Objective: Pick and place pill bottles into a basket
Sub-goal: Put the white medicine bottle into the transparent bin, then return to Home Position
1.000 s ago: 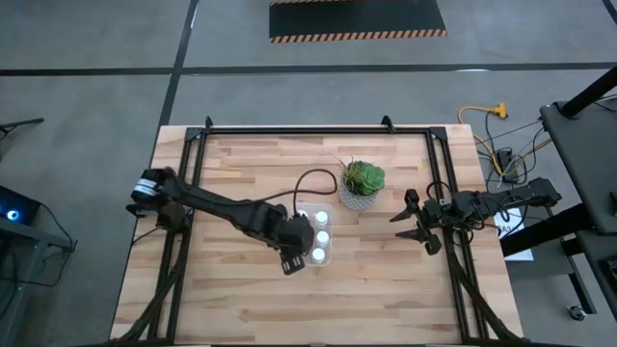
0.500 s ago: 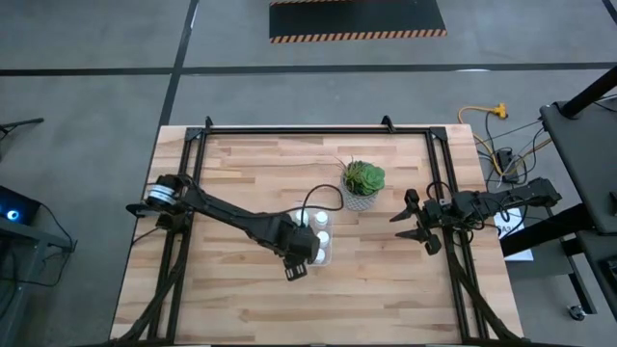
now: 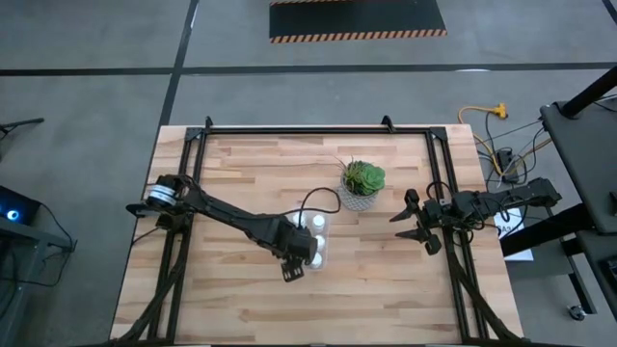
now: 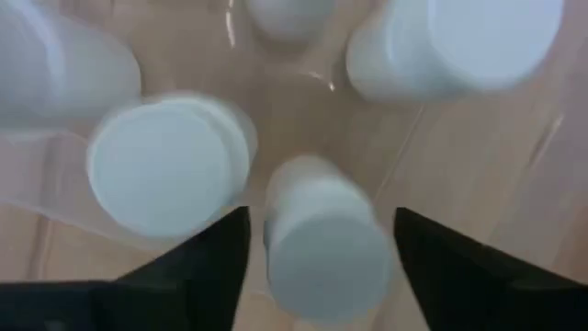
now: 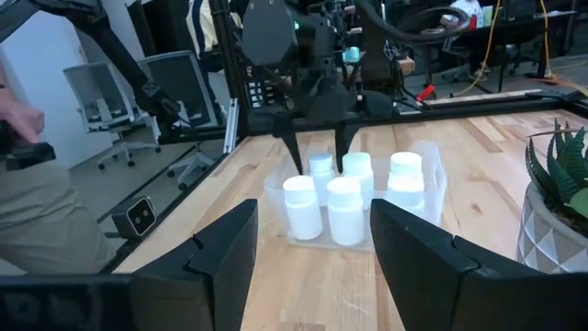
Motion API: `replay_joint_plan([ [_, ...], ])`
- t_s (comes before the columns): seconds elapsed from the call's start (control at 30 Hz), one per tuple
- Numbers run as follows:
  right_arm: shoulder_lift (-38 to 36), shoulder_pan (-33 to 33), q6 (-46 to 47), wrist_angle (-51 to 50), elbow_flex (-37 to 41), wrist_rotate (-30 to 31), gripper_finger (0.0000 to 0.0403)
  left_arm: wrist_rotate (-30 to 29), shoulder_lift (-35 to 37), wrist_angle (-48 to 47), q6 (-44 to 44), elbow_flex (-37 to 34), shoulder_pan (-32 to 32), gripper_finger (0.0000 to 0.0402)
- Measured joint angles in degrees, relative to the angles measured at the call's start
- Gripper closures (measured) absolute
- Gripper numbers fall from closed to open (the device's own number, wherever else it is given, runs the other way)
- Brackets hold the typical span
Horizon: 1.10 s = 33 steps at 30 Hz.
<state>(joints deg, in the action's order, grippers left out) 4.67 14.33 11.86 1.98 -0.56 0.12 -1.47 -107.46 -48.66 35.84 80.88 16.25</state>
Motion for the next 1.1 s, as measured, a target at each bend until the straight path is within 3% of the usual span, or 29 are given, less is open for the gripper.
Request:
replay_joint_plan([
  [0.13,0.0,0.02,0.0,0.0,0.0,0.0,0.0202,-0.12,0.87,0.04,2.04,0.37,0.07,0.012],
  [0.5,0.0,0.02,0.05,-0.02,0.0,-0.04,0.0202,-1.18,8.8,2.26,0.45,0.52,0.04,0.0113],
  [0.93,0.0,0.02,0.0,-0.02,0.0,-0.04,0.0202,-7.51,33.47,16.39,-22.74,0.19,-0.57,0.0112],
  [1.1,0.0,0.02,0.0,-0.02,0.0,-0.02,0.0202,-7.43,39.59,19.99,-24.51,0.06,-0.51,0.0112],
])
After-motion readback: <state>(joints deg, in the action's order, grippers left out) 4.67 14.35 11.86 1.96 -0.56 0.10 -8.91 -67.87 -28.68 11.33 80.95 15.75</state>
